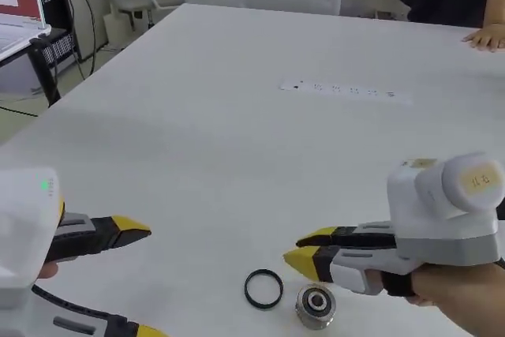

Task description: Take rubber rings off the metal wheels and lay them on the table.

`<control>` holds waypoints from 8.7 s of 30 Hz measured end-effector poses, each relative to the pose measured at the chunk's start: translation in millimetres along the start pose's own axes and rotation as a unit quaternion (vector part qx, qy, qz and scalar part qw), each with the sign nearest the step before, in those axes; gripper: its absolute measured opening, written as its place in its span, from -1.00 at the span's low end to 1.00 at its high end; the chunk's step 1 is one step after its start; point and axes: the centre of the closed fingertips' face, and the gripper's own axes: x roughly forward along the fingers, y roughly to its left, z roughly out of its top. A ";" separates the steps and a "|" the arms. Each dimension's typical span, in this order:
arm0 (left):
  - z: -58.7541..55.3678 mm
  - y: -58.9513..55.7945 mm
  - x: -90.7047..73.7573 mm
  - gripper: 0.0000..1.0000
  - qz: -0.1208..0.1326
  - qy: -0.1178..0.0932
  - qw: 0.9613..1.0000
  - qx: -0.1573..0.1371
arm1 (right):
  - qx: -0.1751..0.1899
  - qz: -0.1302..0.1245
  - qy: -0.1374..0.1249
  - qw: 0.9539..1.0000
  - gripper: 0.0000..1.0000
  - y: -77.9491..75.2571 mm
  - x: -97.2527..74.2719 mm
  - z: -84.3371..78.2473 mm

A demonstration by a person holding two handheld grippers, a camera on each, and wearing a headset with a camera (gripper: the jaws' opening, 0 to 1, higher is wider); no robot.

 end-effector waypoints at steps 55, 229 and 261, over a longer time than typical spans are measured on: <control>8.7 0.2 -2.5 0.62 0.003 -0.013 1.000 0.018 | 0.037 -0.047 -0.016 0.998 -0.27 -45.2 -37.2 -25.7; 73.1 -24.9 172.2 -0.86 -0.114 -0.040 0.982 0.144 | 0.069 -0.073 0.024 0.995 -1.00 -57.9 -24.6 -62.6; 74.3 -24.3 172.0 -0.86 -0.109 -0.041 0.978 0.173 | 0.148 -0.050 -0.028 0.987 -1.00 -46.9 -26.5 -36.8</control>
